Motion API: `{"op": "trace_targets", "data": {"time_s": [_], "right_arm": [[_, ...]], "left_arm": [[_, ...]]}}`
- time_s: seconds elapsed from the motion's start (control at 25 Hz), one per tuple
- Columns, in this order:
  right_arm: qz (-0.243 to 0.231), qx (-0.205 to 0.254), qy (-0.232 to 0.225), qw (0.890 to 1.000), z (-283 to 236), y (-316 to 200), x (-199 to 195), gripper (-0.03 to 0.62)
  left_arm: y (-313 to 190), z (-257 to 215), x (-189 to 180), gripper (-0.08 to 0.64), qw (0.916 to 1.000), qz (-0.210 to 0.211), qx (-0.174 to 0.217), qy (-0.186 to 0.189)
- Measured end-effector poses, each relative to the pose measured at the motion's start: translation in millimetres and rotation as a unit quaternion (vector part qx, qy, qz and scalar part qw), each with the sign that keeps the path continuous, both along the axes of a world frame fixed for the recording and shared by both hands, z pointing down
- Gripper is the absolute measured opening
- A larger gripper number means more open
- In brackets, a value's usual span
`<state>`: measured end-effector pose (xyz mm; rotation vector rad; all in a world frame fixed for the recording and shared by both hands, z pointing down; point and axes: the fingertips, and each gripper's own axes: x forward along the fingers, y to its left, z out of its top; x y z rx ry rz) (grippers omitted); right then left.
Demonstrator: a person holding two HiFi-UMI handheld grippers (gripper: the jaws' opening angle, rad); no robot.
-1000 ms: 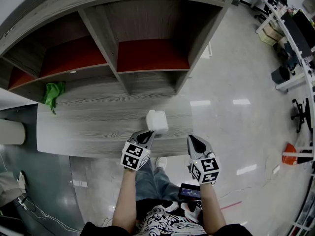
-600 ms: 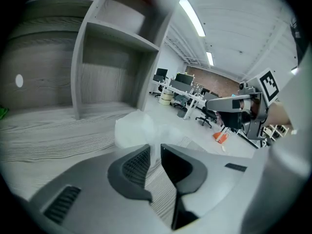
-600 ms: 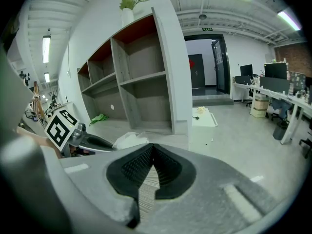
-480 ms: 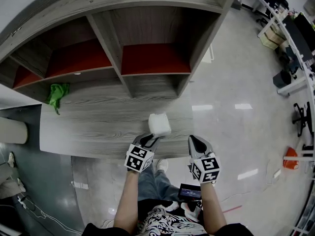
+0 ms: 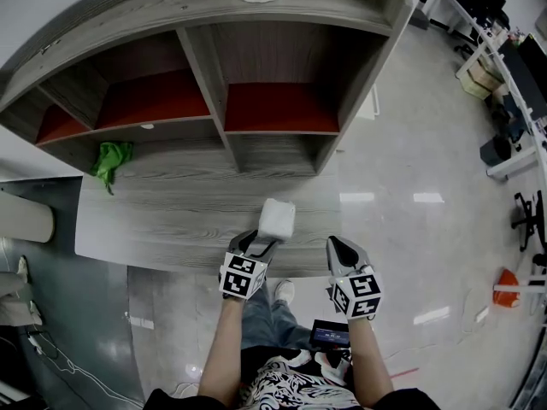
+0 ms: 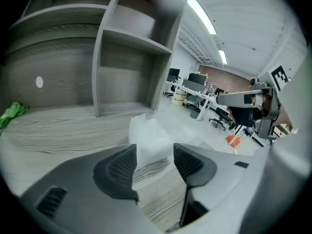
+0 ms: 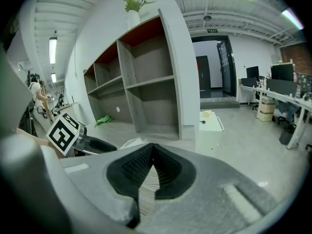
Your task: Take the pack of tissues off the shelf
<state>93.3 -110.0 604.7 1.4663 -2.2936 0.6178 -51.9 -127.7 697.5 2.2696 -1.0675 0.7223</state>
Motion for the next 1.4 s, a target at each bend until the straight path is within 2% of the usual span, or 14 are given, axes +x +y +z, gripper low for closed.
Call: {"op": "trace_targets", "data": {"time_s": [0.16, 0.36, 0.56, 0.72, 0.84, 1.0, 1.16, 1.4], "right_arm": [[-0.003, 0.006, -0.002, 1.0, -4, -3, -2, 0.003], [0.001, 0.014, -0.012, 1.0, -14, -8, -3, 0.003], [-0.003, 0.031, -0.016, 0.999, -29, -15, -9, 0.003], [-0.006, 0.047, -0.021, 0.999, -43, -22, -12, 0.003], [-0.01, 0.059, -0.024, 0.998, -53, -26, -16, 0.003], [-0.014, 0.083, -0.029, 0.996, -73, -35, -24, 0.003], [-0.017, 0.106, -0.029, 0.994, -94, -42, -26, 0.003], [-0.019, 0.132, -0.022, 0.991, -118, -47, -25, 0.003]], "left_arm": [[-5, -9, -8, 0.221, 0.9994, -0.025, 0.023, 0.005], [-13, -34, -9, 0.221, 0.9973, -0.043, 0.047, 0.036], [-19, -61, -10, 0.219, 0.9956, -0.042, 0.075, 0.039], [-24, -92, -8, 0.218, 0.9922, -0.045, 0.094, 0.067], [-30, -126, -11, 0.174, 0.9866, -0.055, 0.124, 0.091], [-42, -176, -18, 0.037, 0.9771, -0.06, 0.172, 0.11], [-48, -209, -21, 0.015, 0.9717, -0.064, 0.189, 0.126], [-55, -222, -26, 0.008, 0.9727, -0.083, 0.19, 0.104]]}}
